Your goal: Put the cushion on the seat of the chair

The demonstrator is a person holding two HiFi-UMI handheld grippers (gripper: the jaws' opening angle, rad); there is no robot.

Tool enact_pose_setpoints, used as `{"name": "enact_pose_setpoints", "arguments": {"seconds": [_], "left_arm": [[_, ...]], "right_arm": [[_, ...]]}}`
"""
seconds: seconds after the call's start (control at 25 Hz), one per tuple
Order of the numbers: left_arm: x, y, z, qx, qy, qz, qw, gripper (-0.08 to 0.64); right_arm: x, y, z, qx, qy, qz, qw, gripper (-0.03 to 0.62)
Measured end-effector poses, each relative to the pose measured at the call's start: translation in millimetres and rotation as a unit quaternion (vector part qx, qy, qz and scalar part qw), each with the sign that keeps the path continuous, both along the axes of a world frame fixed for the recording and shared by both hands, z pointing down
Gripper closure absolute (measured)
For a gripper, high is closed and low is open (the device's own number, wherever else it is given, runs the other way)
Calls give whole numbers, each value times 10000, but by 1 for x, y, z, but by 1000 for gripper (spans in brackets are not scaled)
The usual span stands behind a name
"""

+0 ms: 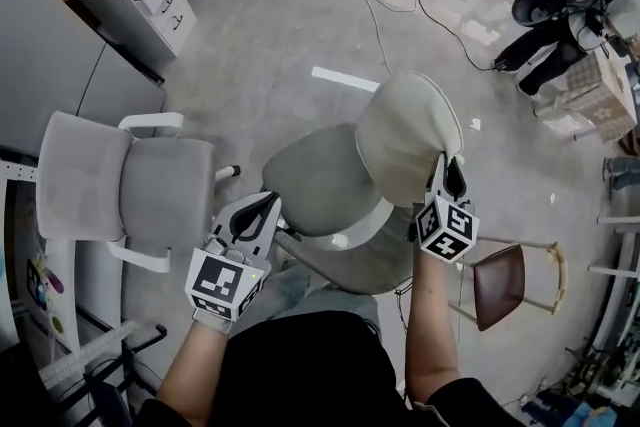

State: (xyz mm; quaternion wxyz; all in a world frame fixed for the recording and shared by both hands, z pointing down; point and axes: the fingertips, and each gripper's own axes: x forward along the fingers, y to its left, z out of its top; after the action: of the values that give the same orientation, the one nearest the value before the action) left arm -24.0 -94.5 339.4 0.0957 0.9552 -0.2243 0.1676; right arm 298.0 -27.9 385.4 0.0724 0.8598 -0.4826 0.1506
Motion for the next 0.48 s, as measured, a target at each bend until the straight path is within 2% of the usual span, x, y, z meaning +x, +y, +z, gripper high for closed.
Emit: {"name": "enact_pose_setpoints", "arguments": {"seconds": [0.48], "left_arm": [[-20,-2,46,-346,-261,-244,9988,548]], "right_arm": [[6,-28,52,-307,288,38,9991,526]]}}
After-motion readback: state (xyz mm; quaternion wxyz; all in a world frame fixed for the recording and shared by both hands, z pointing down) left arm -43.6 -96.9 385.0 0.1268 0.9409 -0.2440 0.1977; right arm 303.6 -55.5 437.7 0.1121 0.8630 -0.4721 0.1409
